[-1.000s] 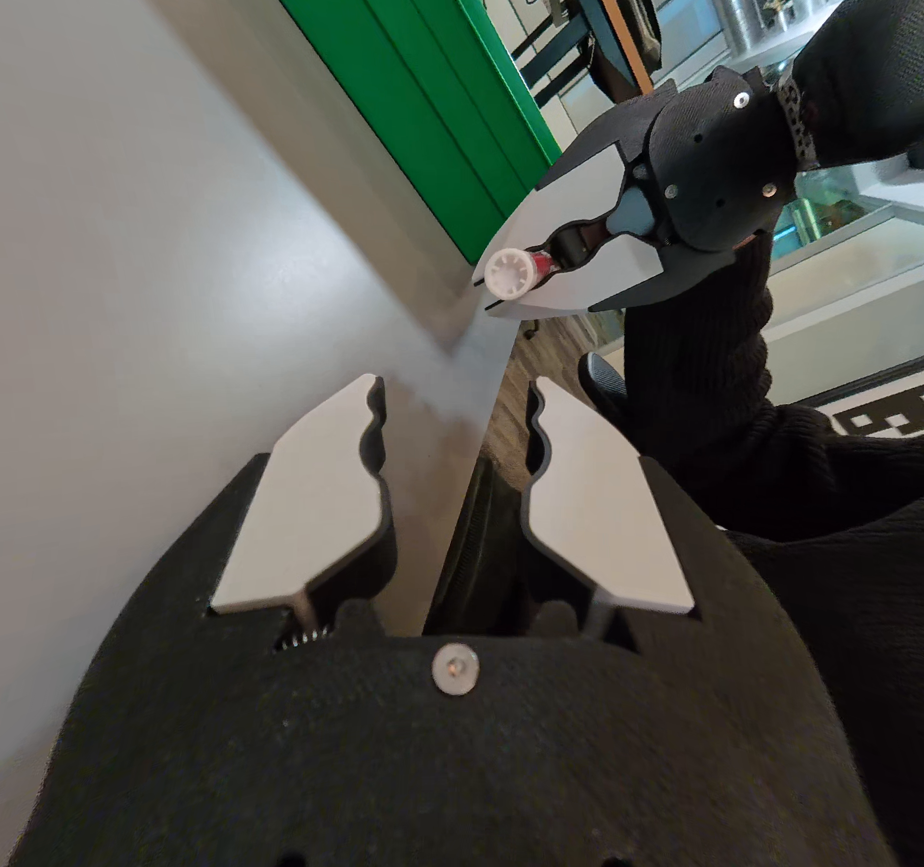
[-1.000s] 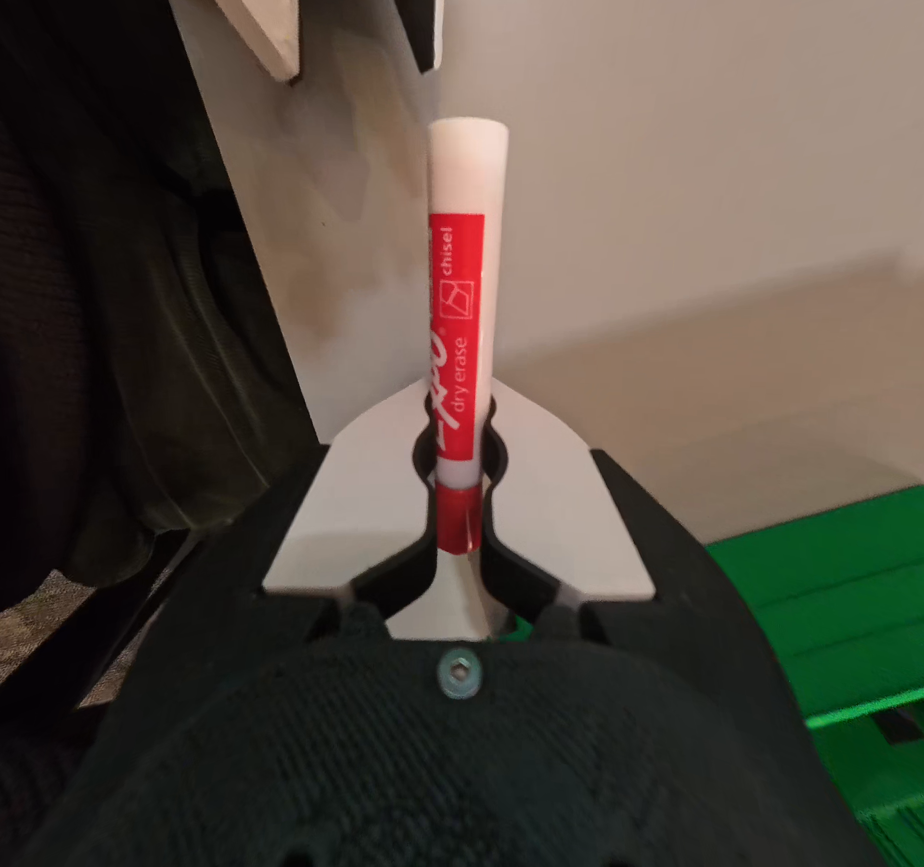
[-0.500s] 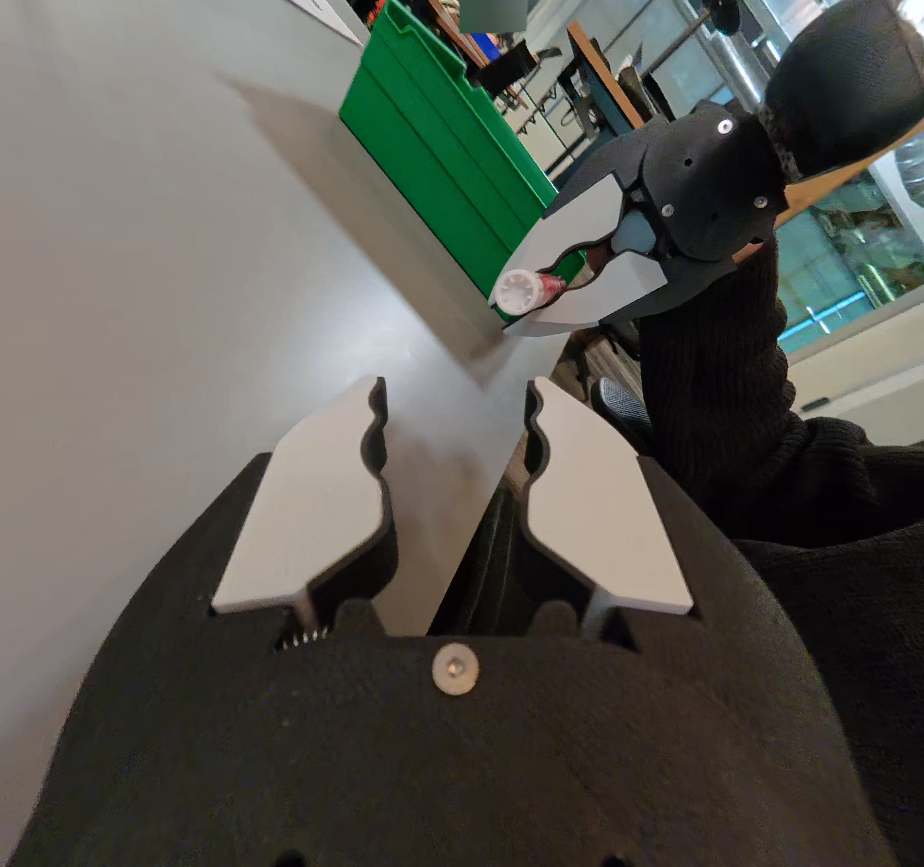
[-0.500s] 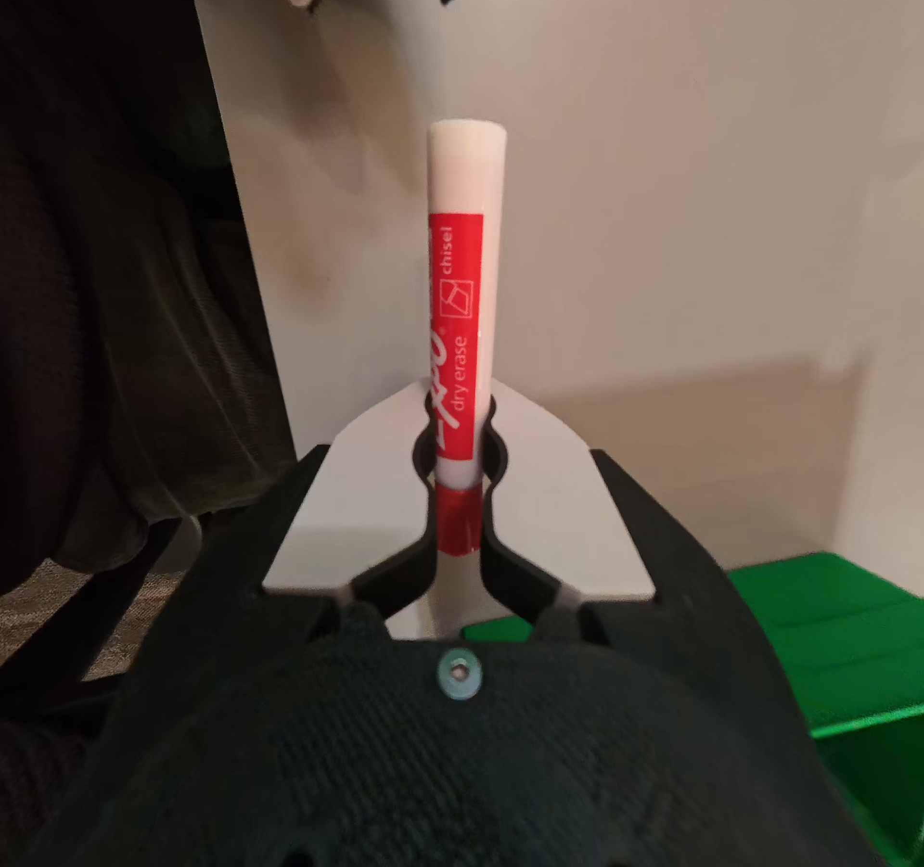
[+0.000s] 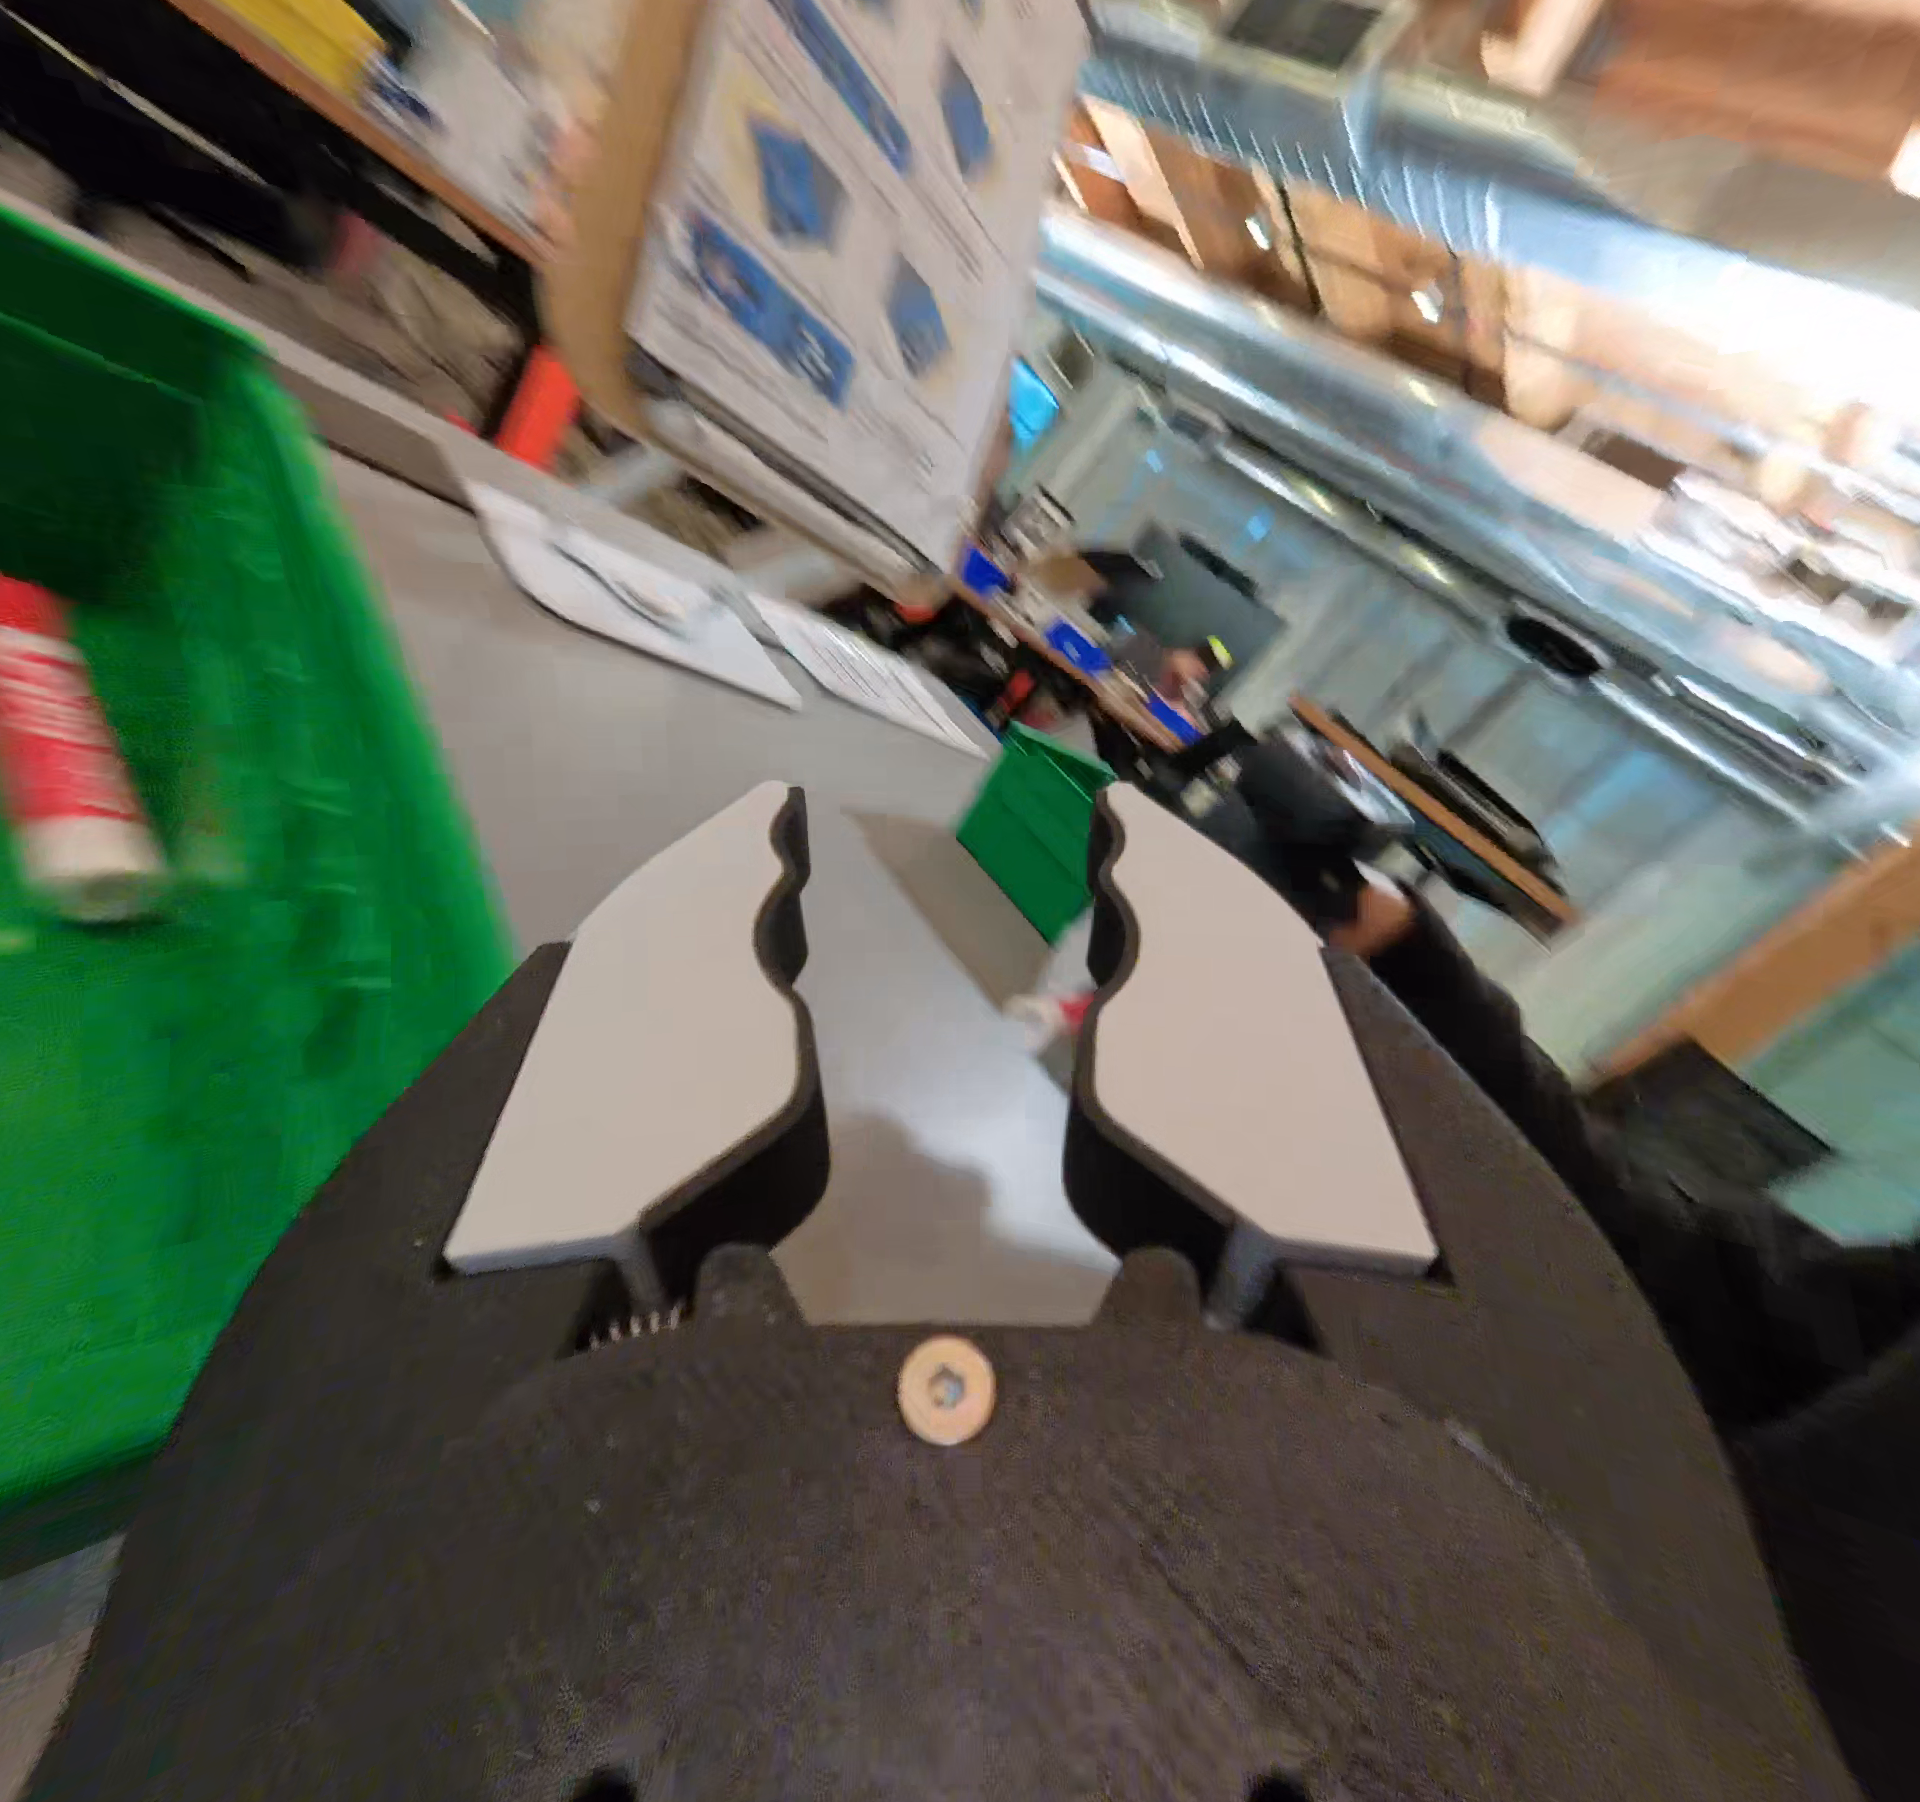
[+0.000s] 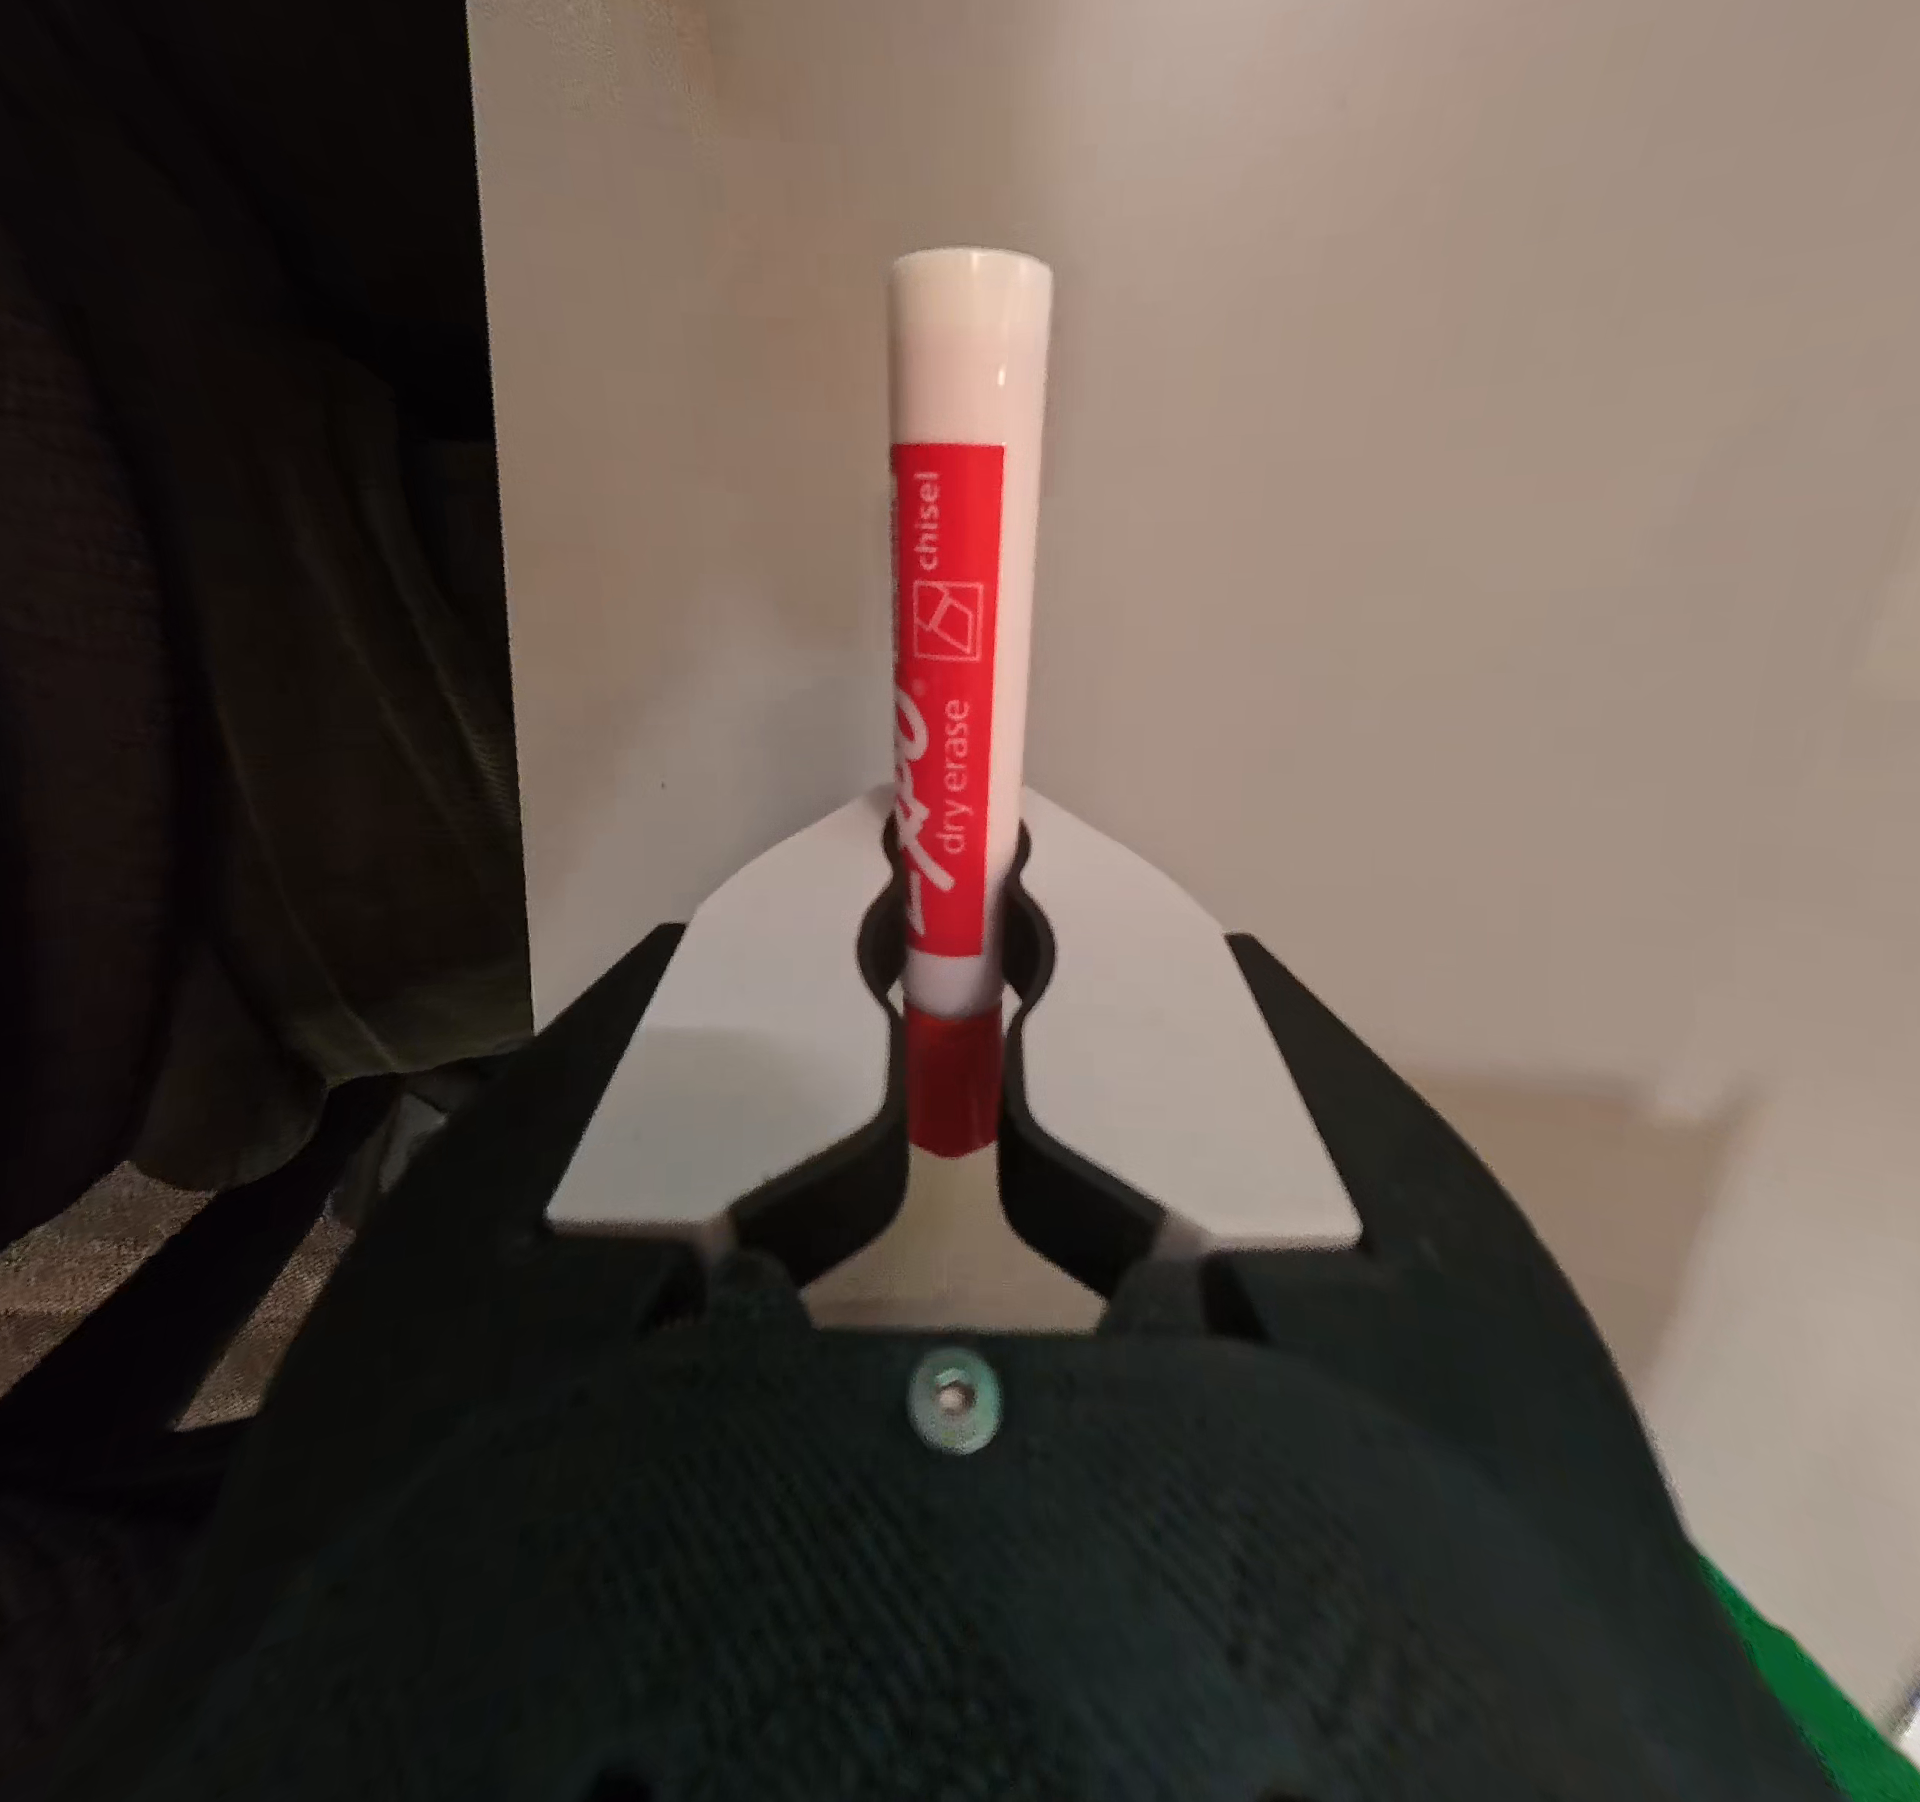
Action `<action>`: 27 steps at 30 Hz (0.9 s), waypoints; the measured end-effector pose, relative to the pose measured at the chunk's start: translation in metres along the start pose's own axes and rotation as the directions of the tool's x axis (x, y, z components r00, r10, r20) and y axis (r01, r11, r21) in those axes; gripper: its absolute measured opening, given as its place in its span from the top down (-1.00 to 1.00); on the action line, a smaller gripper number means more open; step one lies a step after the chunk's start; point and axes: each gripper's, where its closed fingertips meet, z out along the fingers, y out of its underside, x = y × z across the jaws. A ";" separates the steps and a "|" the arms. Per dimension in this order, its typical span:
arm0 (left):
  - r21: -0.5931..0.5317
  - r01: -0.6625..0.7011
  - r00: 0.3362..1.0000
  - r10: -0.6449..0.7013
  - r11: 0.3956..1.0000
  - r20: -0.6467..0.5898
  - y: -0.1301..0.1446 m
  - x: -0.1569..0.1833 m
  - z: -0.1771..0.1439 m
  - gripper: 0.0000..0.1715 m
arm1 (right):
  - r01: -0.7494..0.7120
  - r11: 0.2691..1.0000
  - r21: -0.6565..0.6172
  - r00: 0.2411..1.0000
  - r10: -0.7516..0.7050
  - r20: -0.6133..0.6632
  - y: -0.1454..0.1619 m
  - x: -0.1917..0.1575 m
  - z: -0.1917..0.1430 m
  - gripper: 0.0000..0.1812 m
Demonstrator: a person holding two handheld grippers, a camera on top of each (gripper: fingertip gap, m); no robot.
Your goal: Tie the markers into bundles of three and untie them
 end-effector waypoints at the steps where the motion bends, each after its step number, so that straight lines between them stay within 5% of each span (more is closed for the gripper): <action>1: 0.057 -0.017 0.998 0.013 0.998 0.056 -0.017 -0.013 -0.012 0.40 | 0.005 1.000 0.000 1.000 -0.005 0.006 -0.002 0.000 0.002 0.85; 5: 0.147 -0.177 0.935 0.119 0.973 0.333 -0.058 -0.074 -0.063 0.42 | 0.007 1.000 -0.008 1.000 -0.006 0.026 -0.002 0.000 0.009 0.85; 10: -0.035 -0.292 0.790 0.261 0.956 0.554 -0.061 -0.119 -0.083 0.49 | -0.007 1.000 -0.016 0.999 0.007 0.036 0.003 -0.001 0.013 0.85; 13: -0.127 -0.292 0.790 0.313 0.948 0.527 -0.055 -0.117 -0.068 0.54 | -0.011 1.000 0.002 0.999 0.011 0.030 0.006 -0.004 0.014 0.85; 18: -0.339 -0.094 0.863 0.246 0.936 0.441 -0.028 -0.126 -0.034 0.40 | -0.008 0.999 0.049 1.000 0.007 0.014 0.004 -0.015 0.015 0.85; 21: -0.357 -0.124 0.841 0.289 0.926 0.456 -0.039 -0.137 -0.024 0.41 | -0.031 0.999 0.045 0.999 0.032 -0.006 0.009 -0.022 0.014 0.85; 27: -0.619 -0.121 0.773 0.465 0.776 0.431 -0.047 -0.186 0.009 0.15 | -0.105 0.992 0.066 0.993 0.108 -0.043 0.009 -0.029 0.004 0.85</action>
